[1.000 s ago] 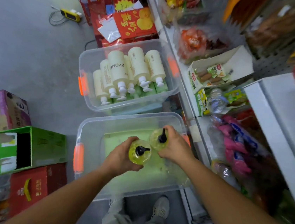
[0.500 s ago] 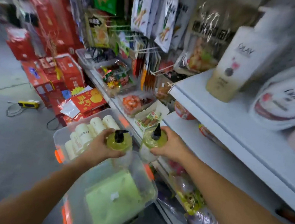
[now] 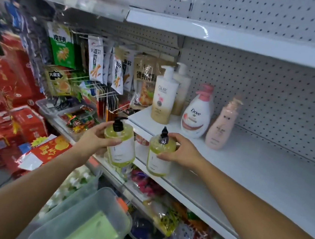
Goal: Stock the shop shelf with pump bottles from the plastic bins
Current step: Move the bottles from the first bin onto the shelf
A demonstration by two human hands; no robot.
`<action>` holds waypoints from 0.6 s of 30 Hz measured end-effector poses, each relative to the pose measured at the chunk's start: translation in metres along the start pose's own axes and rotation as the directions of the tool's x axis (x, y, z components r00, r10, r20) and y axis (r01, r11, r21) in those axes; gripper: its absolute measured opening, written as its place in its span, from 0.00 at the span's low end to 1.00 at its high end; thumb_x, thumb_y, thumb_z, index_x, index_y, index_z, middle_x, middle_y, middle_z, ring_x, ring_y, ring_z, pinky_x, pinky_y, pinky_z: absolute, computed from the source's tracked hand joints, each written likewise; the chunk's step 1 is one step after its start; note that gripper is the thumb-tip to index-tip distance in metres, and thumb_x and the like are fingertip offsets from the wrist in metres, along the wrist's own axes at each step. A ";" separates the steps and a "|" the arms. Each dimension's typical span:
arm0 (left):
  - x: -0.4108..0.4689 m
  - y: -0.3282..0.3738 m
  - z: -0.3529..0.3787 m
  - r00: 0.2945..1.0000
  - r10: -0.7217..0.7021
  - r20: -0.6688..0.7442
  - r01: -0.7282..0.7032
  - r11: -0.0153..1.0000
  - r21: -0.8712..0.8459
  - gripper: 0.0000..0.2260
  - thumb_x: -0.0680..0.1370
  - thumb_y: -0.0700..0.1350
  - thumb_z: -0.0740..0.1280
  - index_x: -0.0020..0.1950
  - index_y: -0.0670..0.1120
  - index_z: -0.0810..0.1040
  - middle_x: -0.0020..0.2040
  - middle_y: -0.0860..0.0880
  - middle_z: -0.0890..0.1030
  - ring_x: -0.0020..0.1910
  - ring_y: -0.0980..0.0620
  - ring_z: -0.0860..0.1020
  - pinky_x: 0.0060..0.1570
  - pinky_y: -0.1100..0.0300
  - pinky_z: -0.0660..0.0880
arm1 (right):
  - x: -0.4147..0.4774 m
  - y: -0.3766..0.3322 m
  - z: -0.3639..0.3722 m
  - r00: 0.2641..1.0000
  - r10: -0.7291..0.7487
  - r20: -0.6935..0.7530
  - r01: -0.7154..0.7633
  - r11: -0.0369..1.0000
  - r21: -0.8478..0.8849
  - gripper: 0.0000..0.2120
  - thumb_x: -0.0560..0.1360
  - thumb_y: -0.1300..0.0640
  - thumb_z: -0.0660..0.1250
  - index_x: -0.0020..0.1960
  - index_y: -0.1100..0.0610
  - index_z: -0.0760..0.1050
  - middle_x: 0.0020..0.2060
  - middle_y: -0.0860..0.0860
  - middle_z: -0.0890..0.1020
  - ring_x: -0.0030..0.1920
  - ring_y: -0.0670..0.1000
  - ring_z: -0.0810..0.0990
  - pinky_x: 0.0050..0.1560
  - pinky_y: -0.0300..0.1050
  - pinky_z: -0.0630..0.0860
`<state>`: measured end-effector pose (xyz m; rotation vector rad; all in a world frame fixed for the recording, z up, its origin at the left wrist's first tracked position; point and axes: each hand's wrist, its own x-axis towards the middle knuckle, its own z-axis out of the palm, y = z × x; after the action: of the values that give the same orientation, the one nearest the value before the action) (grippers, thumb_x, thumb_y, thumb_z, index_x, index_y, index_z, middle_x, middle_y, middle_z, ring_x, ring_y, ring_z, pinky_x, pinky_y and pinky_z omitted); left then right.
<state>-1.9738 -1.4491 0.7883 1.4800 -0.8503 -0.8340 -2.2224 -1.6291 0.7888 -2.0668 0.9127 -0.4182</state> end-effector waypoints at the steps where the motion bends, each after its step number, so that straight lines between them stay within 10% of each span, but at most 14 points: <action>1: -0.002 0.008 0.009 1.000 0.013 0.003 -0.013 1.000 -0.002 0.32 0.61 0.47 0.82 0.62 0.59 0.75 0.54 0.56 0.85 0.53 0.55 0.82 0.60 0.49 0.77 | -0.009 0.000 -0.011 1.000 0.005 -0.022 -0.004 1.000 0.021 0.44 0.58 0.44 0.83 0.70 0.50 0.71 0.61 0.45 0.79 0.59 0.46 0.78 0.63 0.47 0.76; 8: -0.020 0.058 0.061 0.986 0.103 0.131 -0.100 0.994 -0.033 0.48 0.47 0.62 0.84 0.64 0.56 0.73 0.51 0.56 0.86 0.50 0.56 0.84 0.51 0.55 0.77 | -0.069 0.001 -0.075 0.993 0.023 -0.114 -0.009 0.992 0.127 0.36 0.61 0.52 0.84 0.65 0.47 0.72 0.55 0.41 0.81 0.54 0.44 0.81 0.56 0.40 0.77; 12: -0.018 0.076 0.093 0.967 0.135 0.216 -0.132 0.991 -0.027 0.26 0.66 0.43 0.81 0.60 0.55 0.75 0.44 0.60 0.86 0.43 0.61 0.84 0.50 0.54 0.78 | -0.094 0.005 -0.108 0.985 0.061 -0.163 -0.037 0.989 0.144 0.37 0.59 0.50 0.83 0.65 0.47 0.72 0.56 0.44 0.81 0.56 0.45 0.81 0.59 0.45 0.78; 18: 0.004 0.090 0.132 0.925 0.116 0.362 -0.118 0.993 -0.016 0.30 0.54 0.55 0.84 0.54 0.64 0.81 0.53 0.54 0.86 0.54 0.49 0.84 0.54 0.46 0.79 | -0.119 0.020 -0.150 0.957 0.118 -0.264 -0.071 0.981 0.181 0.31 0.63 0.56 0.83 0.60 0.44 0.71 0.56 0.45 0.82 0.53 0.42 0.81 0.54 0.39 0.79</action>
<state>-2.0918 -1.5210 0.8688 1.2836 -1.2047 -1.0325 -2.3983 -1.6328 0.8678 -1.8290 1.0948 -0.7184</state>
